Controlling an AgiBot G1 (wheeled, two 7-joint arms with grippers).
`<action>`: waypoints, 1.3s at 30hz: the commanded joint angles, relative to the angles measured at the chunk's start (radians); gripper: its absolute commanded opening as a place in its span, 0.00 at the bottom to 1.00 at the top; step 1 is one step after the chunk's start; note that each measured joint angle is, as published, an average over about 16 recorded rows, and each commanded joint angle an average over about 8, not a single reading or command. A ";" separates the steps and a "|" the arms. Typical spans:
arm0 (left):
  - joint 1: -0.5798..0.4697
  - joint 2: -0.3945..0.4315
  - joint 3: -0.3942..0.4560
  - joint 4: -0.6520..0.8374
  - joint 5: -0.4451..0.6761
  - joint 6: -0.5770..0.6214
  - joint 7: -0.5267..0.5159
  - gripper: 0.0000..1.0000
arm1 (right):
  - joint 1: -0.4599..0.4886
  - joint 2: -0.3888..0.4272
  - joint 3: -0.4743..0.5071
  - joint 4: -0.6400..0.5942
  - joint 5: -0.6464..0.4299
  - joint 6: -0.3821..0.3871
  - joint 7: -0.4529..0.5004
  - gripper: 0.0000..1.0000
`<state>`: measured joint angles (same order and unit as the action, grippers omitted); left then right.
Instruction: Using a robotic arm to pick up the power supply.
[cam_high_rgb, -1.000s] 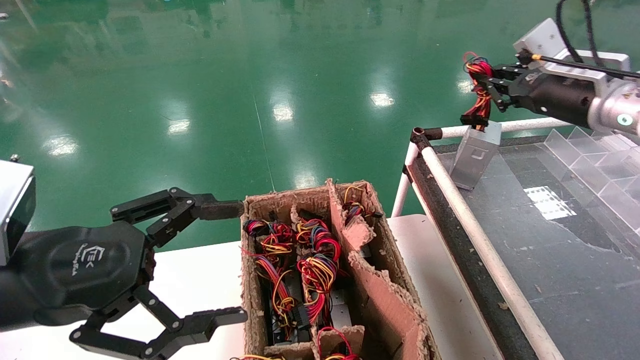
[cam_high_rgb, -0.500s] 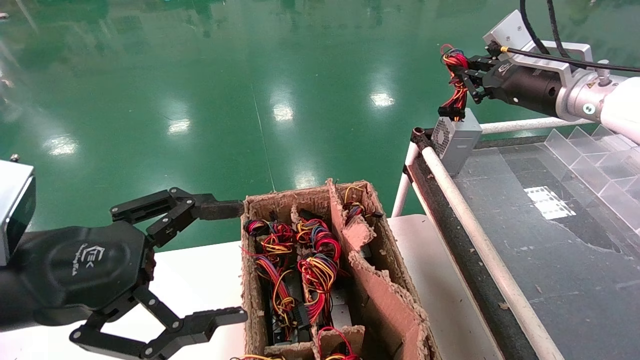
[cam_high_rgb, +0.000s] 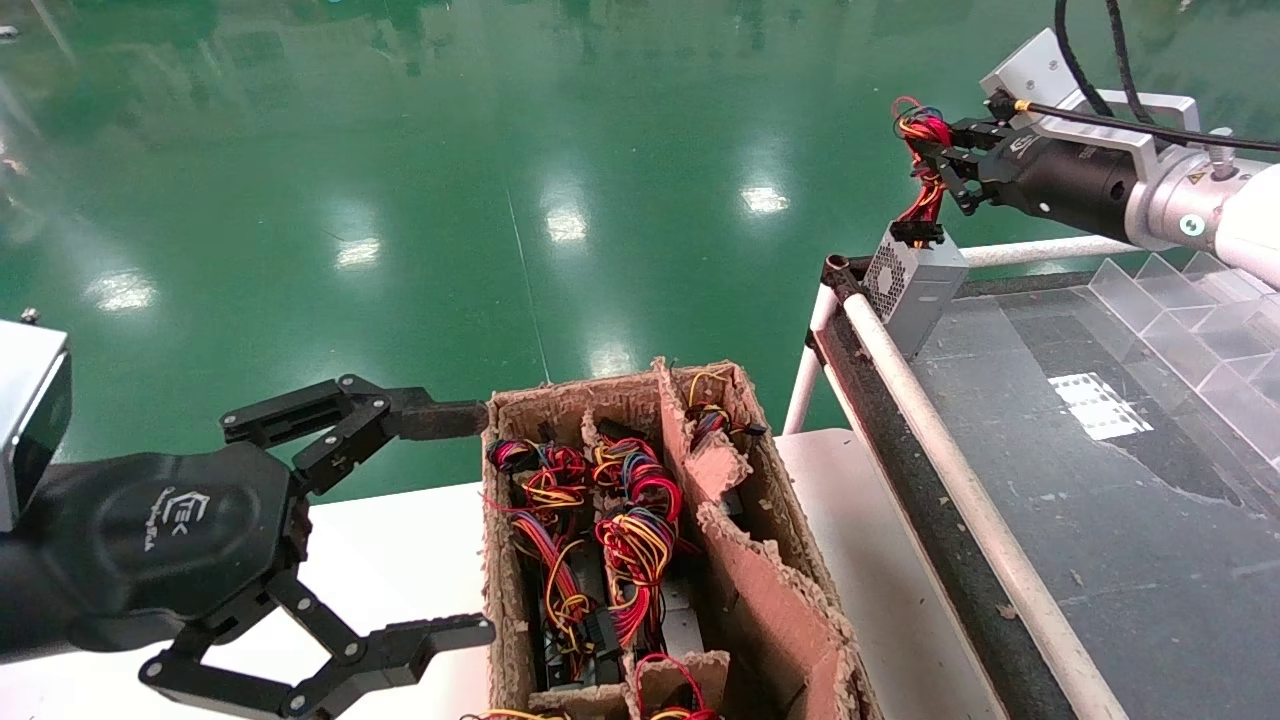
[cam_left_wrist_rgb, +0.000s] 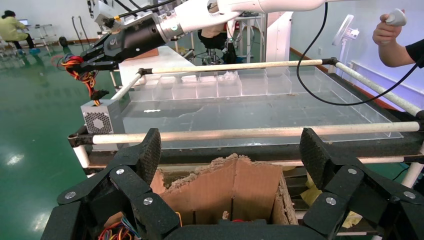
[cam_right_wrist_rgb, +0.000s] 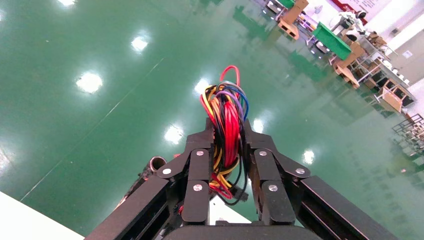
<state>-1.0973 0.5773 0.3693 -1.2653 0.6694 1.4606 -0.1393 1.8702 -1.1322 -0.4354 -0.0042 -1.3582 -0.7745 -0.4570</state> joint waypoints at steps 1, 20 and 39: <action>0.000 0.000 0.000 0.000 0.000 0.000 0.000 1.00 | 0.001 0.003 0.000 -0.001 0.000 -0.001 0.002 1.00; 0.000 0.000 0.000 0.000 0.000 0.000 0.000 1.00 | 0.006 0.019 0.008 -0.014 0.011 -0.062 0.055 1.00; 0.000 0.000 0.000 0.000 0.000 0.000 0.000 1.00 | 0.031 0.060 0.044 -0.023 0.062 -0.200 0.224 1.00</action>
<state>-1.0973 0.5772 0.3696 -1.2652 0.6690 1.4604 -0.1391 1.8930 -1.0710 -0.3938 -0.0169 -1.2965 -0.9736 -0.2381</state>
